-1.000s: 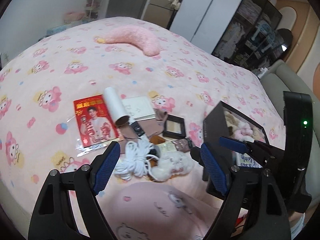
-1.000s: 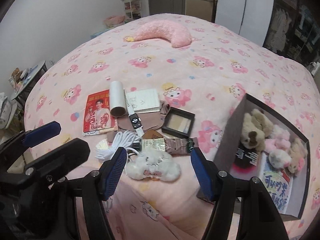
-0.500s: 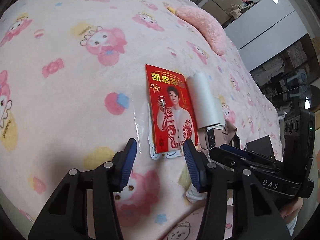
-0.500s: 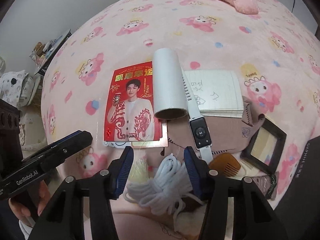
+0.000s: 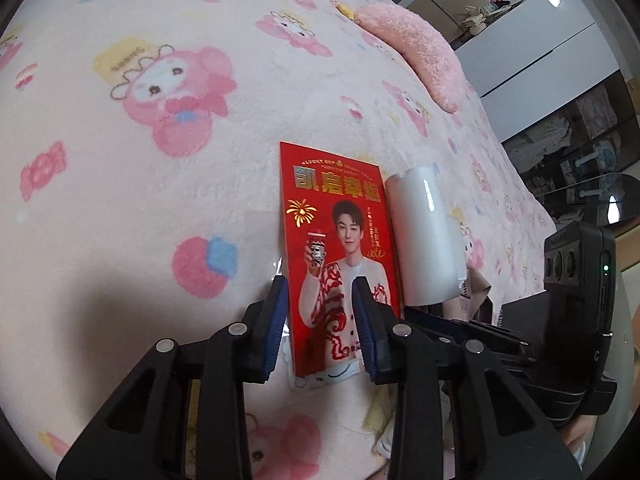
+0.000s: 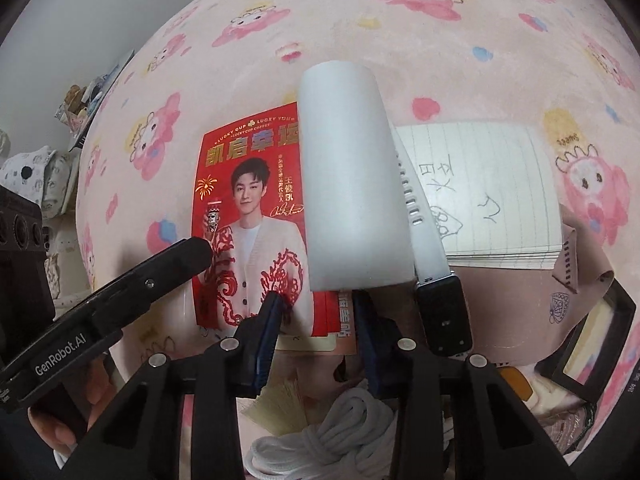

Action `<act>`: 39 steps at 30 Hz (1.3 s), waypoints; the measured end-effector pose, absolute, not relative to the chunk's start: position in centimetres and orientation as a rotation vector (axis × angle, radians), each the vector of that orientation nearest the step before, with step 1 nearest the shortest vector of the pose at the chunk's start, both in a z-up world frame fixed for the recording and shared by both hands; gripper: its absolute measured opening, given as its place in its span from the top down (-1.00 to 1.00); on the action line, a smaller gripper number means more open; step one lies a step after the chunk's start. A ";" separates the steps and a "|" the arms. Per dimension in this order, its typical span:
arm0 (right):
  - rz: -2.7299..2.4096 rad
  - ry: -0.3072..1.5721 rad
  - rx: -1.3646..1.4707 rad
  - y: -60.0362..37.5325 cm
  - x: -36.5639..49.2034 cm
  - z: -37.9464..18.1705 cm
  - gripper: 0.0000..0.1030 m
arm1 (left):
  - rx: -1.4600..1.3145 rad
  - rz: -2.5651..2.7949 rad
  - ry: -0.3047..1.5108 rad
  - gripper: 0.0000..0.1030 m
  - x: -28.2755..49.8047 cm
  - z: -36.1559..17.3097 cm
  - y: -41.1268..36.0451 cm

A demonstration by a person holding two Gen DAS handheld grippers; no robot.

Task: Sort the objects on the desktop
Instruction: 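Move both grippers toward the red card and white cable, then grasp the red card edge with the left gripper and lift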

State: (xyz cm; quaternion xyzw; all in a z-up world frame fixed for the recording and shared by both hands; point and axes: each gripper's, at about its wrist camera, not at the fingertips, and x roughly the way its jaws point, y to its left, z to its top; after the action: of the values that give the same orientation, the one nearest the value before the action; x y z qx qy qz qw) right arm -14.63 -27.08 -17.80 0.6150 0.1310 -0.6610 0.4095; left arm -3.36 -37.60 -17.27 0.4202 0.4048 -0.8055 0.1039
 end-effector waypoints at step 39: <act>-1.552 0.215 1.667 -24.7 -14.2 -17.5 0.26 | 1.383 -2.367 0.863 0.24 -3.3 -17.3 -38.6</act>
State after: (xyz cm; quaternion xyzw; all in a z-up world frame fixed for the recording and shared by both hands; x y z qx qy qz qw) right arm -14.20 -24.75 -17.49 0.6632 0.0854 -0.6177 0.4140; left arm -3.30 -38.63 -17.32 0.4770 0.2975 -0.8162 0.1333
